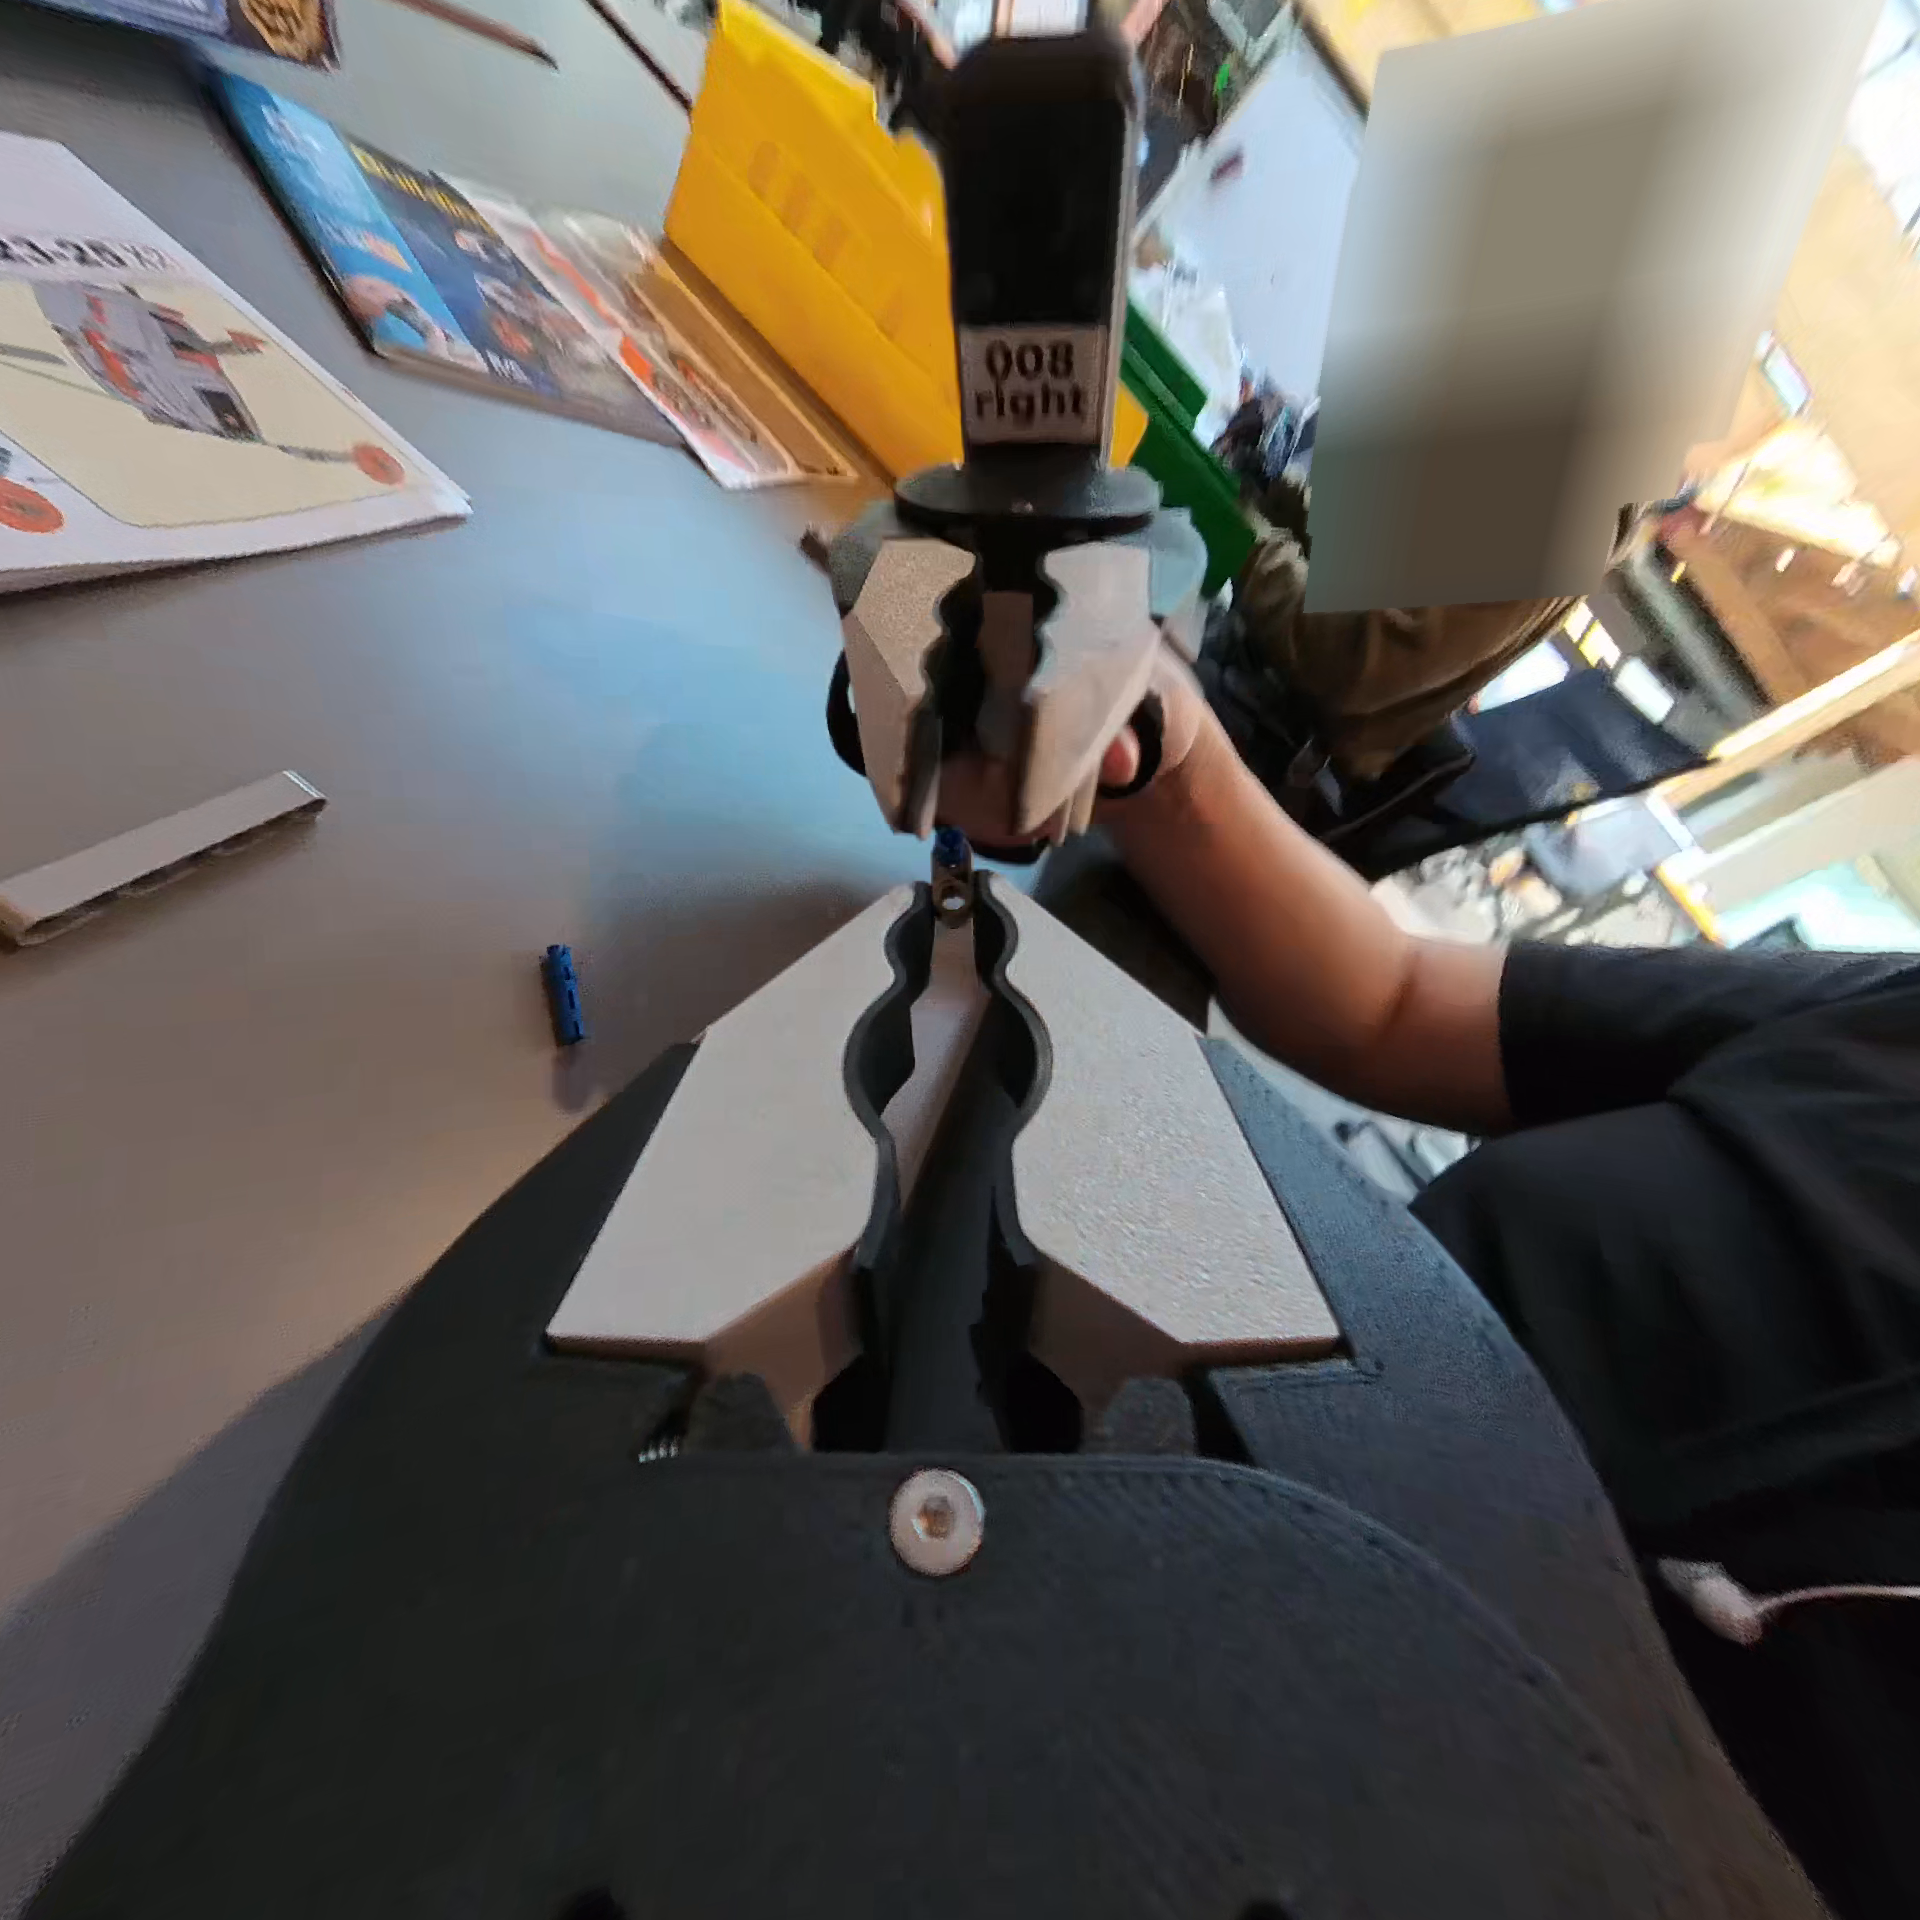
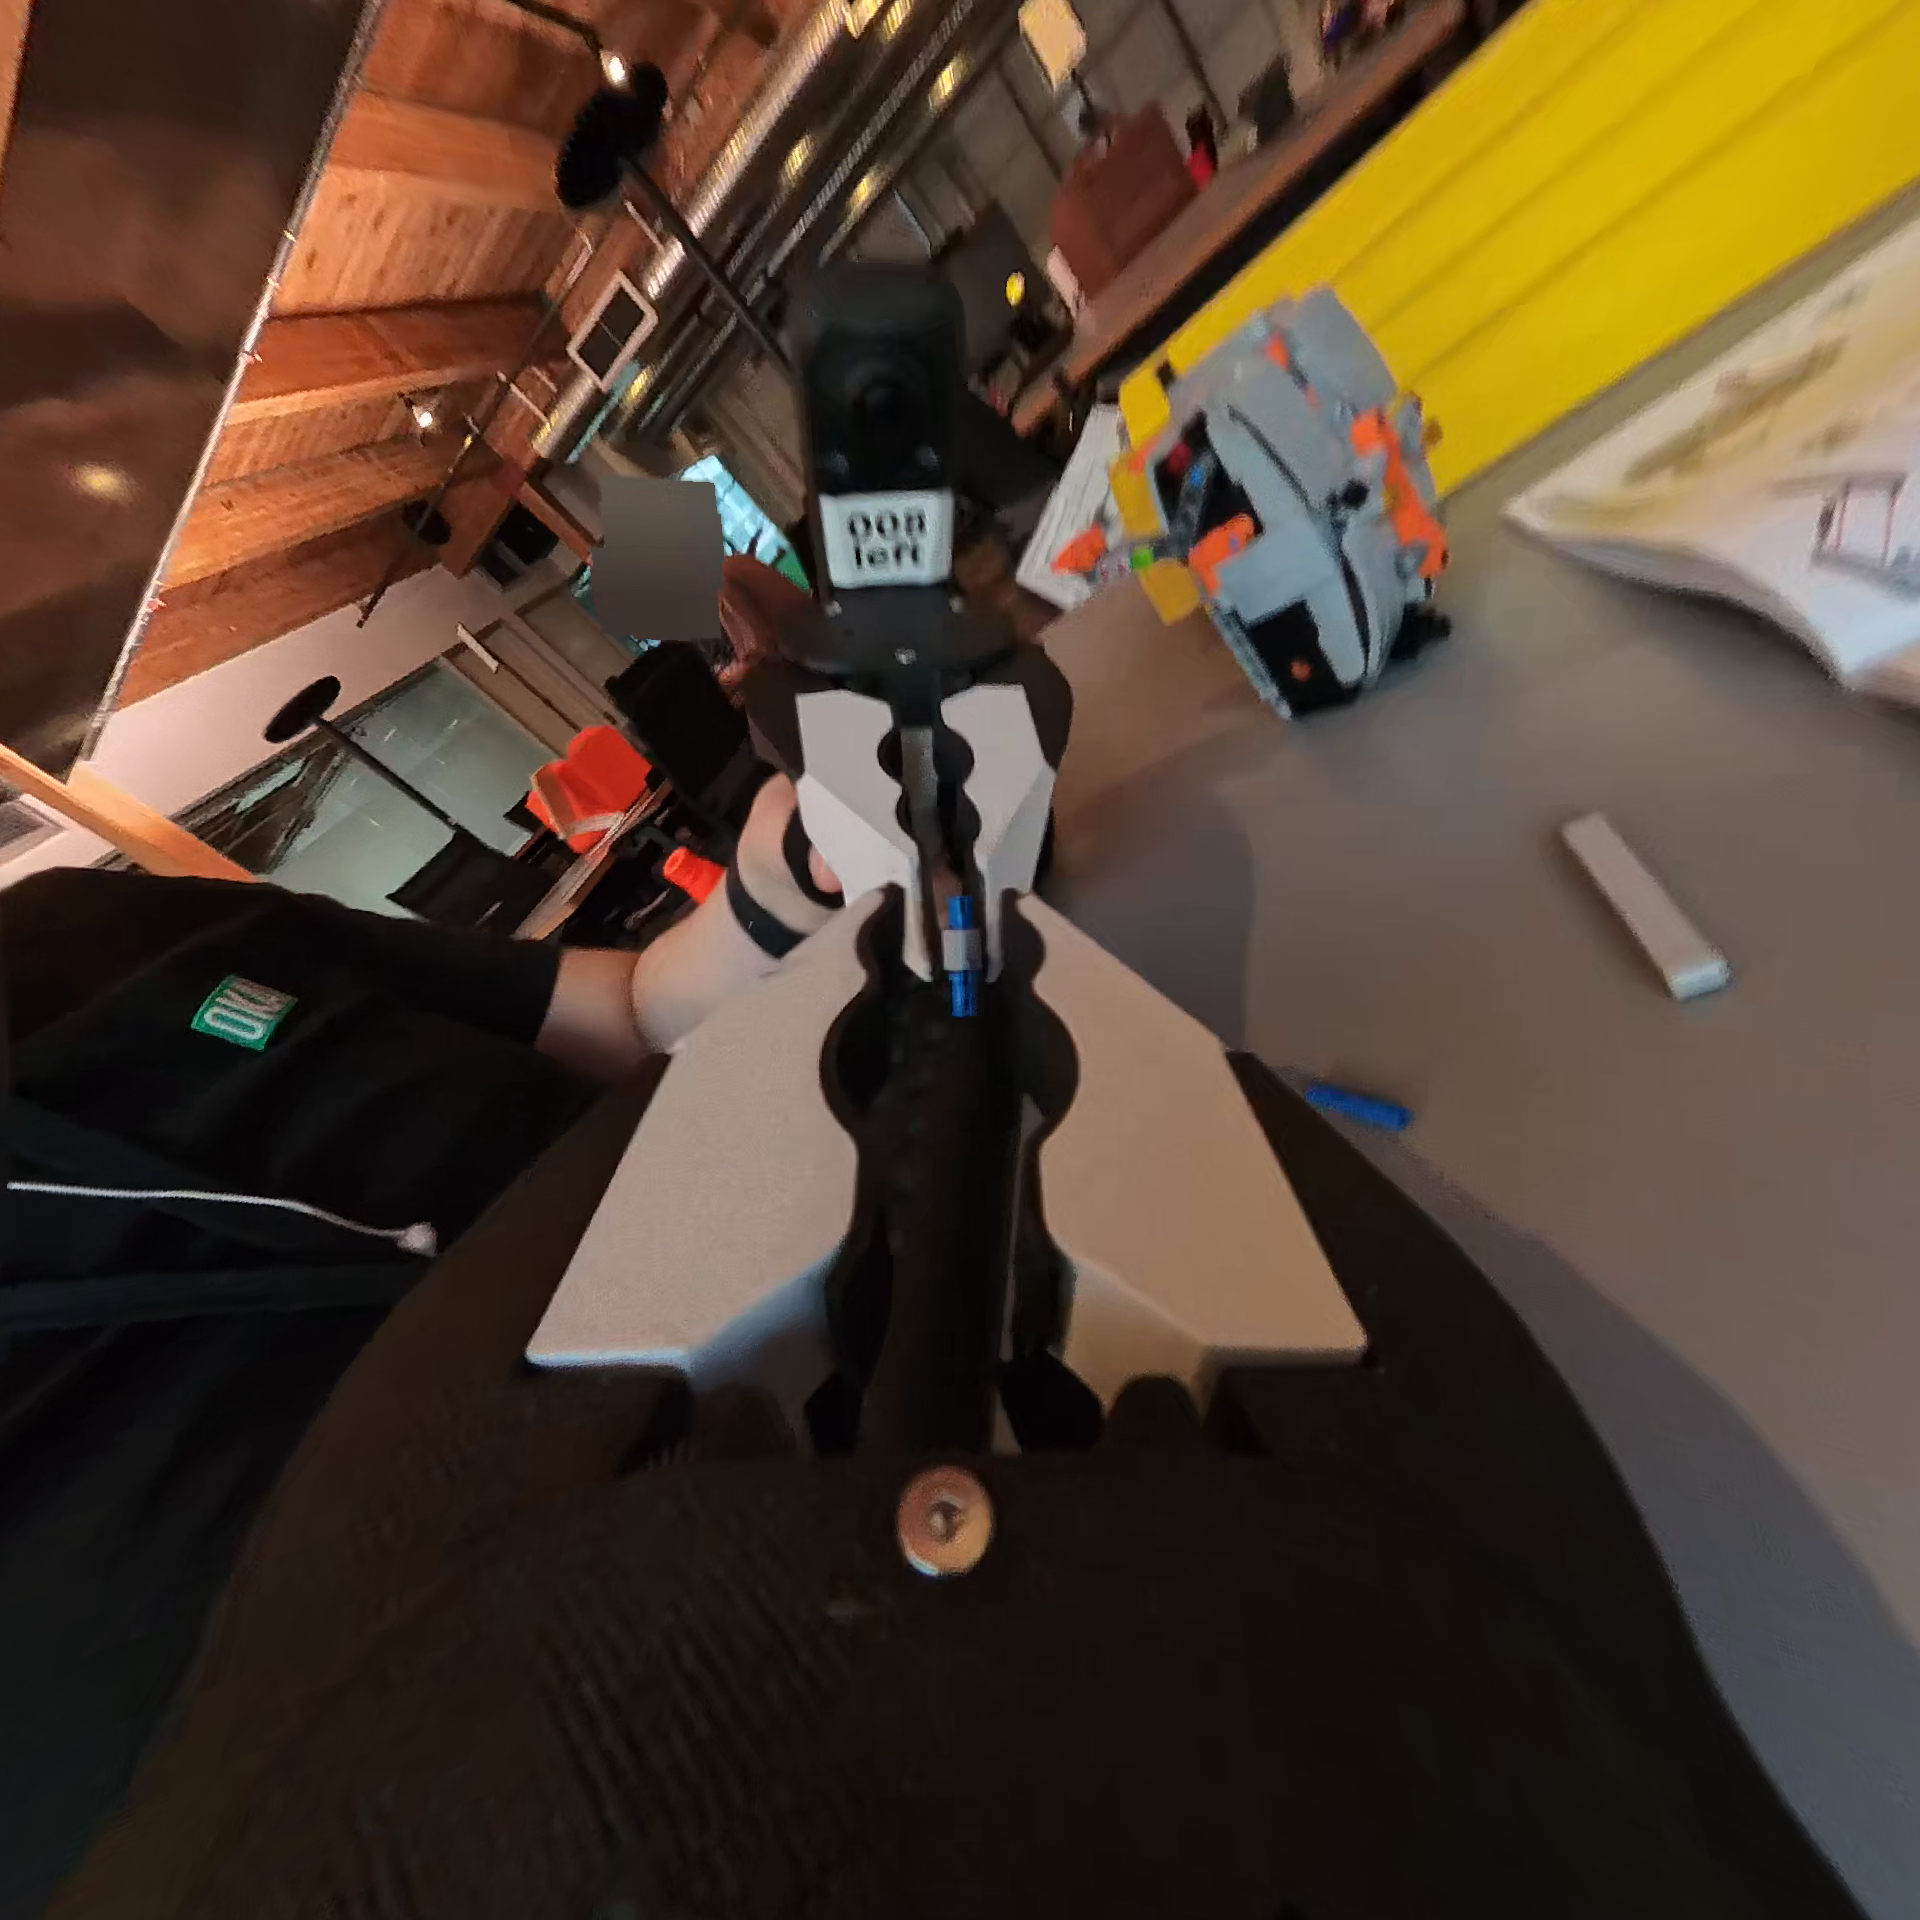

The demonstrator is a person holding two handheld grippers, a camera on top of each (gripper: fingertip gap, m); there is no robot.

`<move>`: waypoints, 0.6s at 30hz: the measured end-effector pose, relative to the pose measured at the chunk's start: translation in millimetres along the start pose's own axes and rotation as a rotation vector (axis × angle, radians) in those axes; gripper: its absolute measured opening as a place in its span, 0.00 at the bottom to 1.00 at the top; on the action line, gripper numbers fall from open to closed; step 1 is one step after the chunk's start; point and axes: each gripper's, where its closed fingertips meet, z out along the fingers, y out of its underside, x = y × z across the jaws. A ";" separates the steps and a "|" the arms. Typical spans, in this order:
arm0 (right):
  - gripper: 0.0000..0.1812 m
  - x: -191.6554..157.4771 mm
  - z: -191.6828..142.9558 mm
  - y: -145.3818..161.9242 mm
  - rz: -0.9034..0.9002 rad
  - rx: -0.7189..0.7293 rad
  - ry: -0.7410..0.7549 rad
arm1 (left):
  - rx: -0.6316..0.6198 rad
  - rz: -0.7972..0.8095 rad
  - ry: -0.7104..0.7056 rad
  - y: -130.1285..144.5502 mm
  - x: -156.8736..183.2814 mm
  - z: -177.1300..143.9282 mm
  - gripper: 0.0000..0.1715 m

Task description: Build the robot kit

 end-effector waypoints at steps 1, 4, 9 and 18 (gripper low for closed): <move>0.15 -3.7 -0.6 -8.3 -0.061 0.041 0.011 | 0.059 -0.028 0.009 -6.5 1.9 -4.1 0.03; 0.16 -6.2 -2.5 -17.7 -0.215 0.076 0.086 | 0.255 -0.093 0.038 -24.9 6.8 -21.0 0.03; 0.12 -15.4 7.1 -20.9 -0.404 0.106 0.138 | 0.381 -0.082 -0.003 -29.8 8.9 -33.1 0.03; 0.10 -17.9 9.0 -21.4 -0.832 0.054 0.363 | 0.444 -0.130 0.010 -33.7 11.5 -32.4 0.03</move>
